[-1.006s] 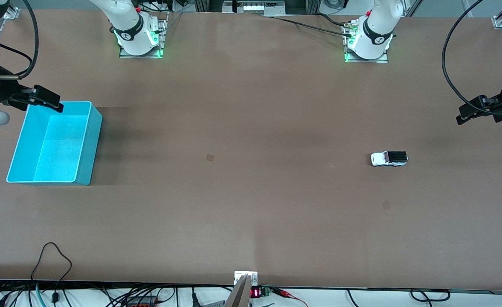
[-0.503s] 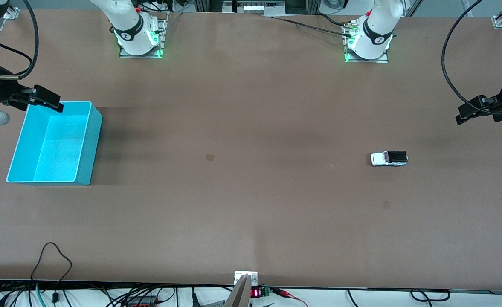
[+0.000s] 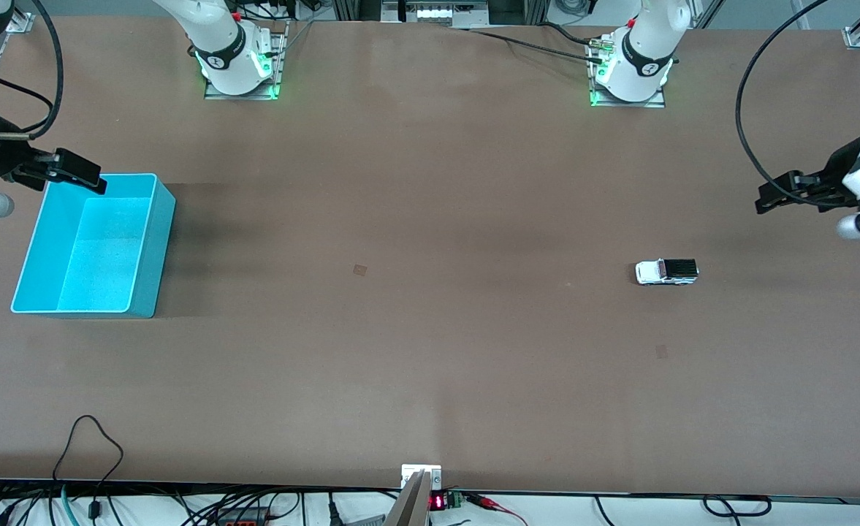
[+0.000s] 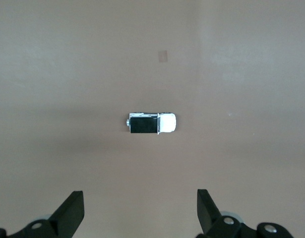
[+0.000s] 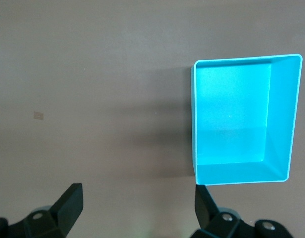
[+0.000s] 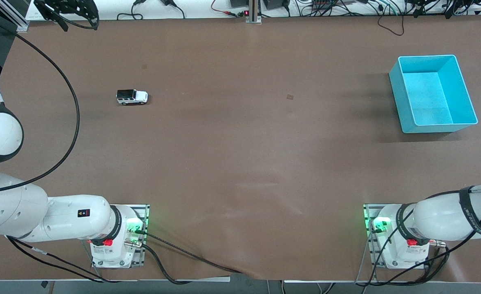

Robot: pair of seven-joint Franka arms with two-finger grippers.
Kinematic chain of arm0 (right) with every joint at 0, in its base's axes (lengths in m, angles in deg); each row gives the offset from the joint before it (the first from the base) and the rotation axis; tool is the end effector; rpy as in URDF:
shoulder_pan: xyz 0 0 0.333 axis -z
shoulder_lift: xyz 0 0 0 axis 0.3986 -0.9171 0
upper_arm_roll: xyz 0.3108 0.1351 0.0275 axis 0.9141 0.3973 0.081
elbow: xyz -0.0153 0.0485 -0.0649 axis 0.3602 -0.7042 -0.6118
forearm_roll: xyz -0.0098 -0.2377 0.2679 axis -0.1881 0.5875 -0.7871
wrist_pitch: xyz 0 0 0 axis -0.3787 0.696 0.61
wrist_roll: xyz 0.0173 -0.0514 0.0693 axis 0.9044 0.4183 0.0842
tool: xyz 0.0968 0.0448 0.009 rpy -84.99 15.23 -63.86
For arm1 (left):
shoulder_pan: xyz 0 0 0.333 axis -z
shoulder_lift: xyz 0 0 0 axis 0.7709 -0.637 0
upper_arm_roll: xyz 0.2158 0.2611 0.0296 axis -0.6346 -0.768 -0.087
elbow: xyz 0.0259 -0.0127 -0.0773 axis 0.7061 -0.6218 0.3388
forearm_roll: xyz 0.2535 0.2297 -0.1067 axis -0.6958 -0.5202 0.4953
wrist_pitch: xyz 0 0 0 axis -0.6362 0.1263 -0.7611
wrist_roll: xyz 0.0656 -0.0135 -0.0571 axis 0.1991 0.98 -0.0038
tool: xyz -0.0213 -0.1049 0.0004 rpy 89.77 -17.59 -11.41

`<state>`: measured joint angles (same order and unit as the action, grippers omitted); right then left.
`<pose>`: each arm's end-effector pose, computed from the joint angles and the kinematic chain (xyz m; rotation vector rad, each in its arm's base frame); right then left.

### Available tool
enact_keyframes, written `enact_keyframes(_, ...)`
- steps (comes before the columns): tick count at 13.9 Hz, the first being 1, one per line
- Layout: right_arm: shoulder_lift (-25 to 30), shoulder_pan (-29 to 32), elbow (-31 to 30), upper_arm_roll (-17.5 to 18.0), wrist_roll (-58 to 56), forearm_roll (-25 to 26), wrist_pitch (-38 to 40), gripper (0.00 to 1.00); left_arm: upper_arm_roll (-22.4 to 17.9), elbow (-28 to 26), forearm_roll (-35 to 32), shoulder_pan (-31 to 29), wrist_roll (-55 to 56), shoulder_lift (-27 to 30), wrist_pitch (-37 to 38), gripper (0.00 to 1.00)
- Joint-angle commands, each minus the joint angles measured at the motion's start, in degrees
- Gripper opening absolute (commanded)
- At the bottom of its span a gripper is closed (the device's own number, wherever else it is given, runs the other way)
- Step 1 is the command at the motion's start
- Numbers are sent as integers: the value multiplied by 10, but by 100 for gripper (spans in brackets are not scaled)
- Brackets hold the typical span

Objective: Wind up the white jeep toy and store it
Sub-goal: 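Move the left gripper toward the white jeep while the right gripper nears the bin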

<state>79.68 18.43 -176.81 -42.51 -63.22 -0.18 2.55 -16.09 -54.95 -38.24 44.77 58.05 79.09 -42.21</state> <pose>0.5445 0.0090 0.6147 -3.1244 0.1061 0.1560 0.5493 0.0198 0.5804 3.1282 0.0515 -0.1710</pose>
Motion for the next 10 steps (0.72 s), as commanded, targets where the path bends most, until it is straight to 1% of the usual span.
enact_keyframes(1,-10,5,1,1,-1,6,4,100,4,-1,5,7,-54,-33,-10,100)
enact_keyframes(2,-14,5,1,1,-1,8,4,100,7,-5,3,9,-72,-48,-22,100)
enact_keyframes(3,-20,5,0,1,-1,14,4,100,8,-24,2,9,-96,-51,-41,100)
enact_keyframes(6,-25,0,-1,2,-2,33,5,100,8,-103,2,8,-227,-52,-116,100)
enact_keyframes(9,-44,2,-2,2,-4,35,11,100,12,-172,-19,8,-293,-58,-155,100)
enact_keyframes(10,-47,2,-2,2,-4,35,12,100,21,-188,-29,7,-326,-58,-163,100)
